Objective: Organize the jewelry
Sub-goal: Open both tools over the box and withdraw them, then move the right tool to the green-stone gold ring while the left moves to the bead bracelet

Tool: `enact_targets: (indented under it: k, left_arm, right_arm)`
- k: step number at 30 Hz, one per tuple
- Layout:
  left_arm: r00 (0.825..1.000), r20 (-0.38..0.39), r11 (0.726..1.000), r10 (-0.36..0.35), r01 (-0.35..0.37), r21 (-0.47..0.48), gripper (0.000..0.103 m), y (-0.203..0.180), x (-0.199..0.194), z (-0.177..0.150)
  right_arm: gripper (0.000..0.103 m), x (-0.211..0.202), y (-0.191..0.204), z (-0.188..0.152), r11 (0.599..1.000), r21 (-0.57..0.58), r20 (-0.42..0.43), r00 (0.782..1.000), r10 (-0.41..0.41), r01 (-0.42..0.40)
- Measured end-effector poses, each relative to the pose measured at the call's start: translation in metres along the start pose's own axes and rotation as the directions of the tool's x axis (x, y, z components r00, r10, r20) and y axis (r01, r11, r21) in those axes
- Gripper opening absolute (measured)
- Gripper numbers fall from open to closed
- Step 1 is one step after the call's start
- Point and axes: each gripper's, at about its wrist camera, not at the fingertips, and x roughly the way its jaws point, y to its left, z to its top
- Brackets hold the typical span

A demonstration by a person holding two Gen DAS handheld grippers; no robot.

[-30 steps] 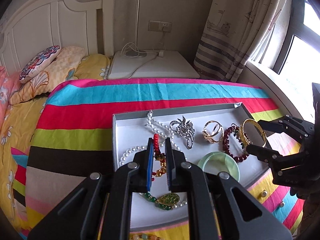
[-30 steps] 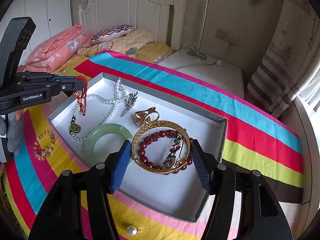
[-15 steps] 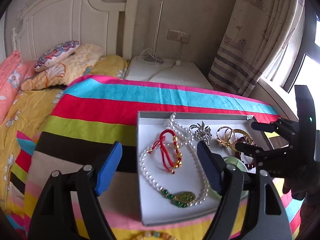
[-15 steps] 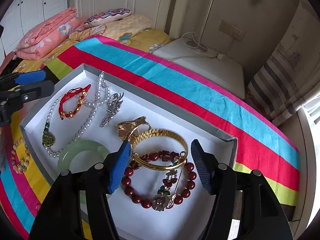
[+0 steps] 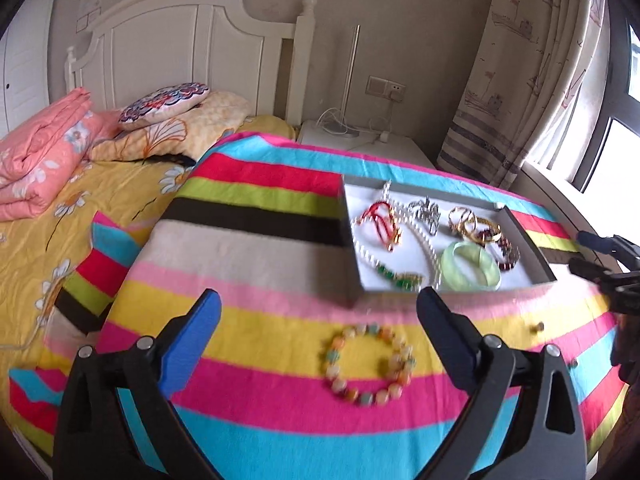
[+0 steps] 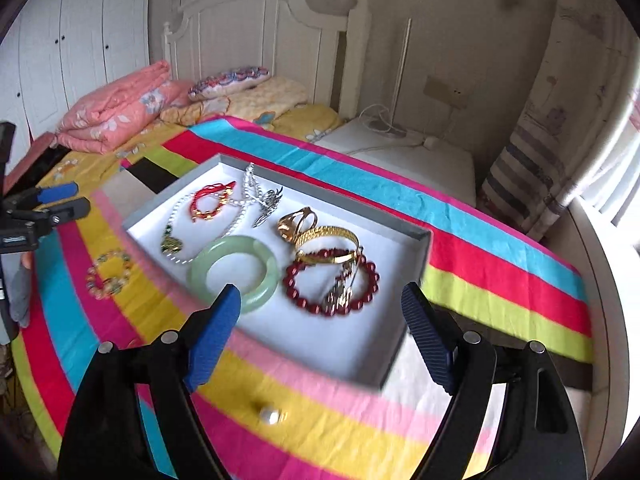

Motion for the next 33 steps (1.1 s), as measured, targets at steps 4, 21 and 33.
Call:
enact_targets:
  k: [4, 21, 33]
  left_arm:
    - [1.0, -0.014, 1.0, -0.001, 0.001, 0.006, 0.098, 0.0, -0.013, -0.023]
    - [0.994, -0.072, 0.982, -0.085, 0.072, -0.173, 0.099, 0.037, -0.013, -0.059]
    - [0.992, -0.121, 0.984, -0.036, 0.014, -0.175, 0.099, 0.035, -0.004, -0.06]
  right_arm:
    - [0.082, -0.042, -0.003, -0.03, 0.998, 0.069, 0.069, 0.998, -0.004, -0.001]
    - [0.083, -0.063, 0.04, -0.097, 0.992, 0.117, 0.03, 0.998, 0.053, -0.056]
    - [0.083, -0.007, 0.132, -0.056, 0.989, -0.086, -0.065, 0.991, 0.118, -0.123]
